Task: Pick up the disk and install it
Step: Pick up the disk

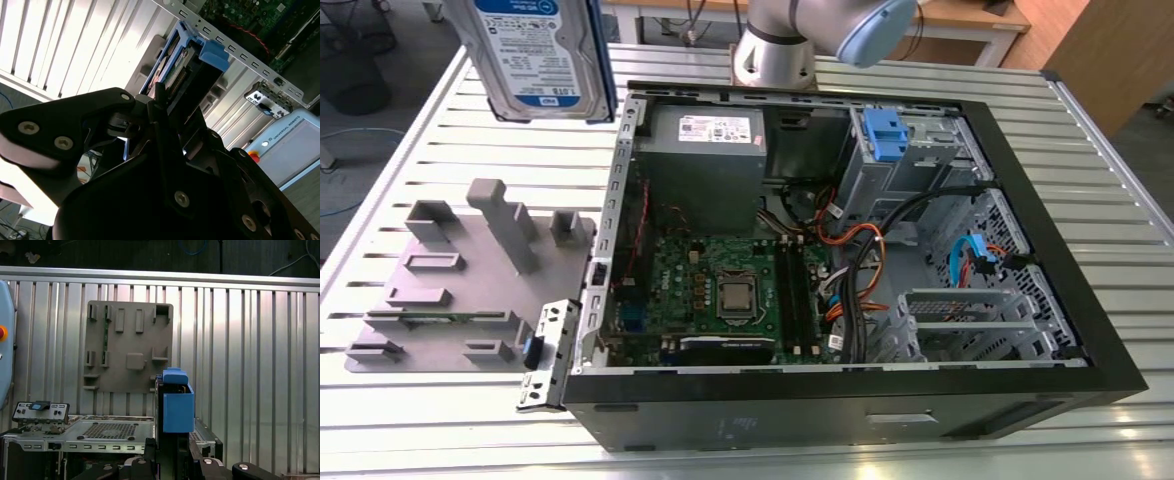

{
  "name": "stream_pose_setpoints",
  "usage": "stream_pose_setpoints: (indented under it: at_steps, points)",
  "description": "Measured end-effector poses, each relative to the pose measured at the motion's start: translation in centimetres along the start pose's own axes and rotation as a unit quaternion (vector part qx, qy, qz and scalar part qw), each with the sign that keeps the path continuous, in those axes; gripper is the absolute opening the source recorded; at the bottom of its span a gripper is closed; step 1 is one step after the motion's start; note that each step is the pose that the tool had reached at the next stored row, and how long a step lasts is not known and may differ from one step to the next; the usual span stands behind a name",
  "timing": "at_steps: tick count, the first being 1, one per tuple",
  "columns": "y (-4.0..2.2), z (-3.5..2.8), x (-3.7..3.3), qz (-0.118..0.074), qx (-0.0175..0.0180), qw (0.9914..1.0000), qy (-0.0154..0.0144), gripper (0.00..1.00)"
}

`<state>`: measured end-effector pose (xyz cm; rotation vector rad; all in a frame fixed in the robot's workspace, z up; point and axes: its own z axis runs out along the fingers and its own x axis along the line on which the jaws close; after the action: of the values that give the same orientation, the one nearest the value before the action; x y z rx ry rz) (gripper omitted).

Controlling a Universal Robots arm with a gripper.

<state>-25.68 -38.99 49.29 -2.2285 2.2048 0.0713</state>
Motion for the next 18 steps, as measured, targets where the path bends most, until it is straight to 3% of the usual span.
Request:
stream_pose_setpoints:
  at_steps: [18]
  points:
    - [-2.60, -0.07, 0.03, 0.000, 0.0000, 1.00000, 0.0000, 0.35]
